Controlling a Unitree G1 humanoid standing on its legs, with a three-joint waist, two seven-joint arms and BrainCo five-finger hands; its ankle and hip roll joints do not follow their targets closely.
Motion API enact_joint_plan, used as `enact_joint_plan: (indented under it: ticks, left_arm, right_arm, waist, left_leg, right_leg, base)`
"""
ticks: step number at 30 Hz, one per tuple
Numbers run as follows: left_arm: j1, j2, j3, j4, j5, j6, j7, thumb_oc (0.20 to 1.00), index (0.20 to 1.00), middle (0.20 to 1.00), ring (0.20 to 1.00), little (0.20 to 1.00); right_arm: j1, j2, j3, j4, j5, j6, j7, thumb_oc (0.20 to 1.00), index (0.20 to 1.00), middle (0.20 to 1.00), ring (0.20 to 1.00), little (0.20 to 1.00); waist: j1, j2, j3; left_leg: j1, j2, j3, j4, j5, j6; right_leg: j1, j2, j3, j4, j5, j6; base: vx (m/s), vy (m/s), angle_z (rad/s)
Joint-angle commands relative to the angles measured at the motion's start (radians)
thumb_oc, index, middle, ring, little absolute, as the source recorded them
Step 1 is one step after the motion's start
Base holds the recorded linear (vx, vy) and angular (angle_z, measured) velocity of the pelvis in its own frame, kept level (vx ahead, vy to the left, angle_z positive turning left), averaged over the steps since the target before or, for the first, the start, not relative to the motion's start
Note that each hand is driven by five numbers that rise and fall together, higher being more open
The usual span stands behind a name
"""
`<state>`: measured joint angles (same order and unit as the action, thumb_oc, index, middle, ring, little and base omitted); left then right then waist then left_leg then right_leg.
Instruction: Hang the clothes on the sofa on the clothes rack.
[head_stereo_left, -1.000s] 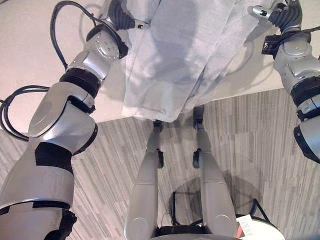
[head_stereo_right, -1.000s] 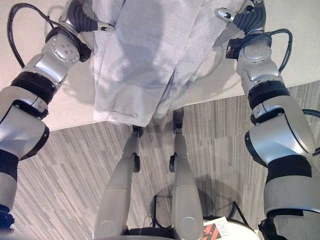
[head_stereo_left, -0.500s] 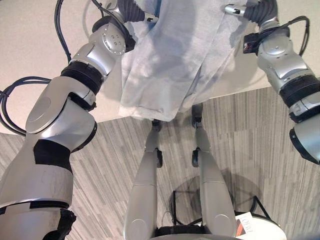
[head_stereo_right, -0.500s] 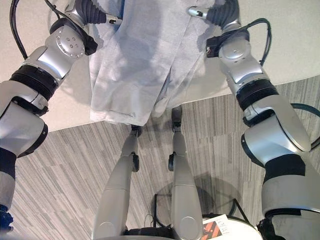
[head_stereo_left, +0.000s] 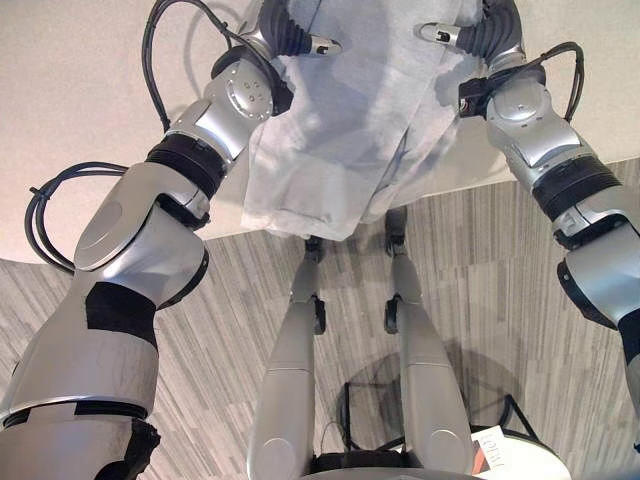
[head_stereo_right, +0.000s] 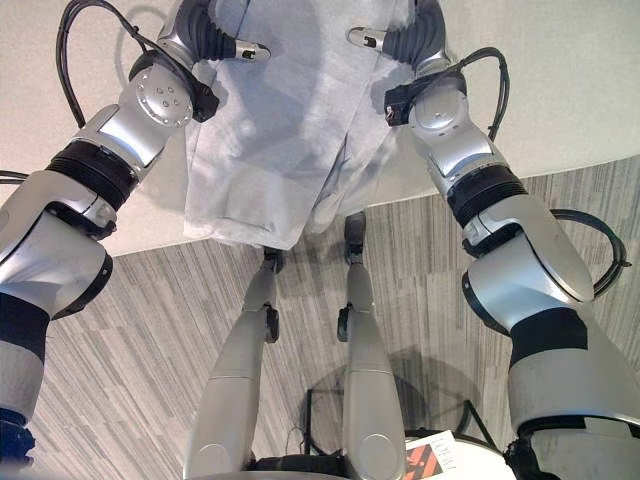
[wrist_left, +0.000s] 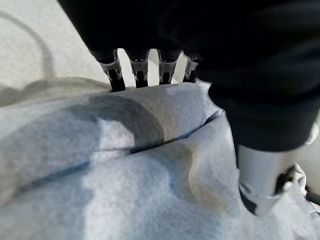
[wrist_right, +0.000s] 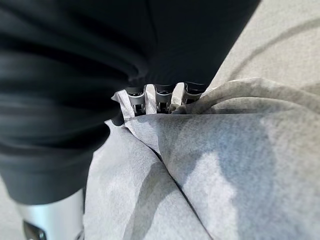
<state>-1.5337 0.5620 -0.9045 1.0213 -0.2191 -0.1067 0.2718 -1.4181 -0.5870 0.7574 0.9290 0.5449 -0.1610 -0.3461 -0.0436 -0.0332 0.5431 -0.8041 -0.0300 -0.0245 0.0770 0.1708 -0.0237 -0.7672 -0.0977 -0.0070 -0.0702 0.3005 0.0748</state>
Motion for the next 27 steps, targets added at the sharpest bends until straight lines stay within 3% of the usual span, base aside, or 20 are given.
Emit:
enact_joint_plan:
  ticks: [1,15,22,27]
  left_arm:
    - [-0.016,-0.003,0.046,0.011,0.001,-0.016,0.033,1.000,1.000,1.000,1.000,1.000]
    - [-0.014,-0.029,0.041,-0.041,0.106,-0.002,0.103,1.000,1.000,1.000,1.000,1.000]
    - [-0.025,-0.036,0.024,-0.009,0.127,0.008,0.095,1.000,1.000,1.000,1.000,1.000]
    - [-0.053,-0.017,0.000,0.032,0.116,0.019,0.077,1.000,1.000,1.000,1.000,1.000]
  right_arm:
    - [0.064,-0.029,-0.051,0.005,-0.092,0.001,-0.046,1.000,1.000,1.000,1.000,1.000]
    - [0.248,-0.137,-0.215,-0.145,-0.321,0.038,-0.203,1.000,1.000,1.000,1.000,1.000]
    - [0.262,-0.136,-0.201,-0.138,-0.329,0.049,-0.177,1.000,1.000,1.000,1.000,1.000]
    - [0.212,-0.056,-0.145,-0.107,-0.198,0.015,-0.120,1.000,1.000,1.000,1.000,1.000]
  waist:
    - [-0.004,0.006,-0.023]
    - [-0.049,-0.001,-0.023]
    - [-0.053,-0.005,-0.023]
    - [-0.049,-0.007,-0.023]
  left_leg:
    - [0.011,-0.013,-0.035,0.024,-0.081,-0.027]
    - [0.006,-0.016,-0.033,0.029,-0.096,-0.017]
    - [-0.008,-0.014,-0.033,0.033,-0.096,-0.016]
    - [-0.020,-0.013,-0.036,0.033,-0.092,-0.018]
  right_leg:
    - [0.116,-0.089,0.040,-0.014,-0.082,0.132]
    - [0.098,-0.085,0.054,-0.013,-0.081,0.134]
    - [0.081,-0.086,0.057,-0.013,-0.078,0.133]
    - [0.070,-0.085,0.057,-0.014,-0.073,0.132]
  base:
    - [0.00,0.000,0.00]
    - [0.00,0.014,-0.01]
    - [0.00,0.000,0.00]
    - [0.00,0.000,0.00]
